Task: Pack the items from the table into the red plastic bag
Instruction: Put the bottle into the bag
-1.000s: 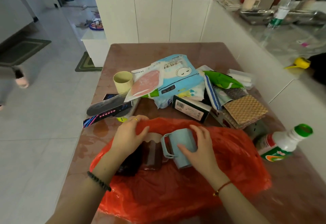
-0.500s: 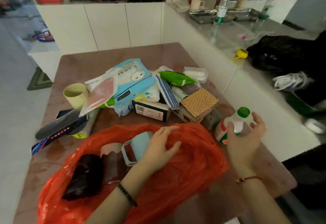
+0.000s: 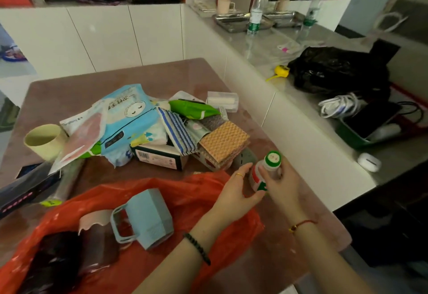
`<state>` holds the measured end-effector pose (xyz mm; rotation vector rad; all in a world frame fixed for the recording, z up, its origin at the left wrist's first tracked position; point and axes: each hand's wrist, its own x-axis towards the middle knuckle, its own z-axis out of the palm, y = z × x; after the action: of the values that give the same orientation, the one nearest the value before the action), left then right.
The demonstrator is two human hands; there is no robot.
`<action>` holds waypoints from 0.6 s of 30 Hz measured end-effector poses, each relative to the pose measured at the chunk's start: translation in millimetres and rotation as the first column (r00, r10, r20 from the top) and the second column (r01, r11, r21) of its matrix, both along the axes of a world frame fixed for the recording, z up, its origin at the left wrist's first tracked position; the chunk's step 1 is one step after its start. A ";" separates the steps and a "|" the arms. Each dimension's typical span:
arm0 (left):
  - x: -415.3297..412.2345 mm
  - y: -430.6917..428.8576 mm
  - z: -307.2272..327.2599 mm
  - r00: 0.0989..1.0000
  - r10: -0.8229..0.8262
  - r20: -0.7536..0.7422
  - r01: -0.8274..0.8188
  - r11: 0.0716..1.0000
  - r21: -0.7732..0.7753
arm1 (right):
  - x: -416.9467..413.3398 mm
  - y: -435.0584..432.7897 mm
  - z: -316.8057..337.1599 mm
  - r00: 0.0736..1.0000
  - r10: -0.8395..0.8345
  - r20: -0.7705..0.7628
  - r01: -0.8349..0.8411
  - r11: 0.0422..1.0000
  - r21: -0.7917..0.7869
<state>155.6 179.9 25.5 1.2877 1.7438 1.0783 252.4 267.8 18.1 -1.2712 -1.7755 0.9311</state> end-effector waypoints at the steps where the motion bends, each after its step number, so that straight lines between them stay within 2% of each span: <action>1: 2.7 -0.4 0.4 0.999 0.018 0.033 -0.018 1.000 0.014 | 0.7 -6.8 4.4 0.999 0.041 -0.025 -0.039 0.998 0.054; 5: 12.6 -16.1 7.3 0.968 0.139 0.209 -0.172 0.974 0.150 | -8.8 -43.3 47.6 0.938 0.182 -0.295 -0.128 0.973 0.193; 8: 5.5 -45.5 12.4 0.926 0.220 0.306 -0.292 0.932 0.213 | -22.5 -68.7 72.0 0.847 0.308 -0.433 -0.255 0.951 0.176; 10: -5.0 -66.9 10.7 0.916 0.263 0.303 -0.330 0.923 0.197 | -35.7 -79.3 70.5 0.822 0.369 -0.434 -0.357 0.927 0.113; 13: -19.2 -96.9 2.0 0.912 0.345 0.221 -0.370 0.925 0.084 | -63.0 -92.4 49.0 0.828 0.418 -0.373 -0.454 0.891 -0.008; 16: -29.5 -118.8 -15.1 0.896 0.405 0.179 -0.405 0.914 -0.042 | -86.6 -105.9 21.5 0.834 0.452 -0.316 -0.502 0.859 -0.095; 18: -35.1 -127.9 -27.8 0.900 0.426 0.090 -0.417 0.903 -0.100 | -94.8 -113.7 6.8 0.849 0.442 -0.289 -0.494 0.858 -0.140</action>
<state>120.5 52.1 -2.3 0.7982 2.0103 1.2764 157.6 154.1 24.9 -0.7930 -1.8546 1.5213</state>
